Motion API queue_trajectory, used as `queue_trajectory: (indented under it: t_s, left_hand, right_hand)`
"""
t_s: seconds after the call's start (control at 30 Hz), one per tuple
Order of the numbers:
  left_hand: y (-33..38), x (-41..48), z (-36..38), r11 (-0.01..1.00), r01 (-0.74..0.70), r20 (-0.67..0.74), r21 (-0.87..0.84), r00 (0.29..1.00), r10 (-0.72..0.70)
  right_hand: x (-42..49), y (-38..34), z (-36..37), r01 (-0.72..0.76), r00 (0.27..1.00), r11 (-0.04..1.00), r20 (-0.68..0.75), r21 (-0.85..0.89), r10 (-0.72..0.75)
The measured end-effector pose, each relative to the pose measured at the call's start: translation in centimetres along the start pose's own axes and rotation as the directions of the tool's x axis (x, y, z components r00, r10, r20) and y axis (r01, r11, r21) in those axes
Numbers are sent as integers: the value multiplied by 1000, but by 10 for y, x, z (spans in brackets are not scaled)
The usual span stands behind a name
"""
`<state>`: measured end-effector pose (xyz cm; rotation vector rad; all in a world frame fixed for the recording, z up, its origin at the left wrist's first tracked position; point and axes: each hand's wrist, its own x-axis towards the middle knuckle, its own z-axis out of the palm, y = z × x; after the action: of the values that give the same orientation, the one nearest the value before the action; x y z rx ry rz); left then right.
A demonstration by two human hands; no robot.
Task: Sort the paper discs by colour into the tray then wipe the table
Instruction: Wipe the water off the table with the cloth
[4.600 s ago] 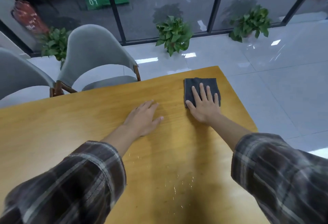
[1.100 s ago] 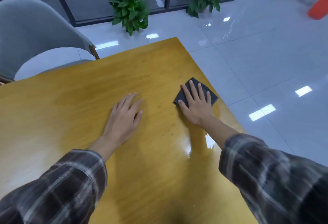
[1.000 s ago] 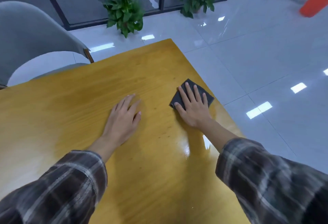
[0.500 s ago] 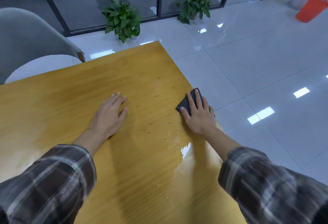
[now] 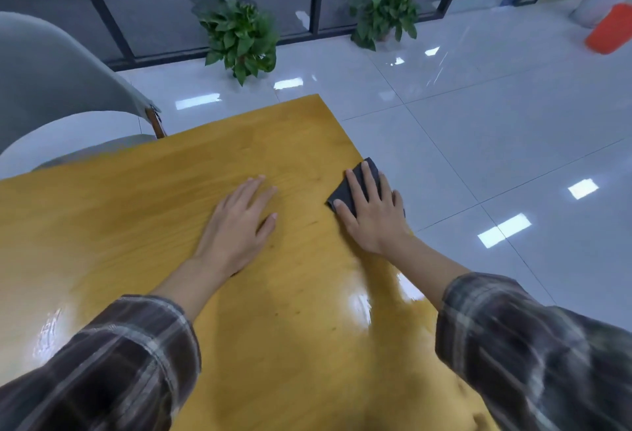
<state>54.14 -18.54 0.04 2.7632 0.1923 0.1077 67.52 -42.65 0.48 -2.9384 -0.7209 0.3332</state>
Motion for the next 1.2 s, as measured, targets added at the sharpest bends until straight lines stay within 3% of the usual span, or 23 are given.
queue_trajectory:
  t_s: [0.3, 0.47, 0.87, 1.2]
  left_hand:
    - [-29, 35, -10, 995, -99, -82, -21, 992, 97]
    - [-54, 26, -6, 996, -49, -167, -75, 985, 36]
    - [-38, -53, -32, 981, 195, -81, -19, 977, -196]
    - [5, -242, -36, 904, 425, -61, 45, 904, -422]
  right_hand:
    - [158, -67, -20, 12, 998, 1000, 63, 4, -12]
    - [189, -102, -23, 33, 993, 999, 118, -25, -30]
    - [4, -137, 23, 364, 930, 929, 94, -73, -357]
    - [-187, -145, 59, 575, 813, 815, 158, -65, -561]
